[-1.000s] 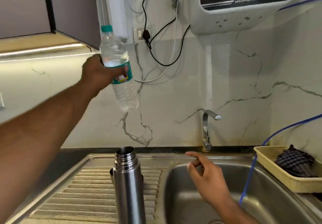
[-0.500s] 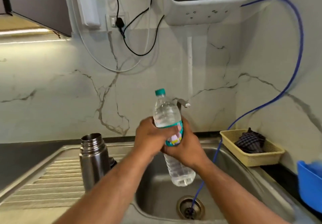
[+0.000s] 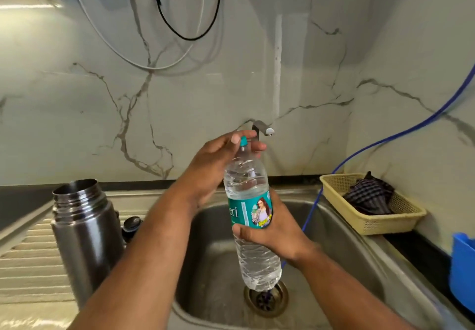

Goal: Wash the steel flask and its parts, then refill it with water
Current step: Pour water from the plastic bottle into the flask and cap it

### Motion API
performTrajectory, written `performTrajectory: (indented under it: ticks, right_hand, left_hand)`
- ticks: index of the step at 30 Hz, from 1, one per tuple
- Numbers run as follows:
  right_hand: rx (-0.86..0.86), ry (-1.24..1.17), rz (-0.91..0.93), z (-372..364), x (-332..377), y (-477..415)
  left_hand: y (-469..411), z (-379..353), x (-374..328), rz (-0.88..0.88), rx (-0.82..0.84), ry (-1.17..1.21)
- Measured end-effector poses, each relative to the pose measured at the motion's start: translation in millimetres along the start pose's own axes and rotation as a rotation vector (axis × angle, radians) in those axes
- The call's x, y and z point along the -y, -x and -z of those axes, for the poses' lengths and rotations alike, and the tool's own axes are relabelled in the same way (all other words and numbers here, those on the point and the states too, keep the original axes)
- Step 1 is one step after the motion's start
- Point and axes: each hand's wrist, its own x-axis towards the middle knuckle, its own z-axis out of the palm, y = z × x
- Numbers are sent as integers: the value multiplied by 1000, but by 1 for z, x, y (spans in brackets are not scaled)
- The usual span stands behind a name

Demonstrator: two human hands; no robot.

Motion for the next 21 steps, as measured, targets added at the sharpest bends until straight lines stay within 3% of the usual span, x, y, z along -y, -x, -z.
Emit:
performTrajectory:
  ticks: [3,10,13,18,21]
  right_hand:
    - [-25,20,-28,-9,-11,-1]
    - [-83,101,-11,-22,-16,-3]
    - [-90,114,2,-22,-14,-2]
    - [-103,105,10,-20,-12,-1]
    - [-119,95,28,-22,-10,-1]
  left_hand:
    - [-4,-2,10,56,-89,36]
    - [-5,-16,23,162,-522,138]
    - [-6,-22,25,150,-533,58]
    - [-5,-23,24,49,-397,-78]
    - [-7,-25,17,-77,-509,-32]
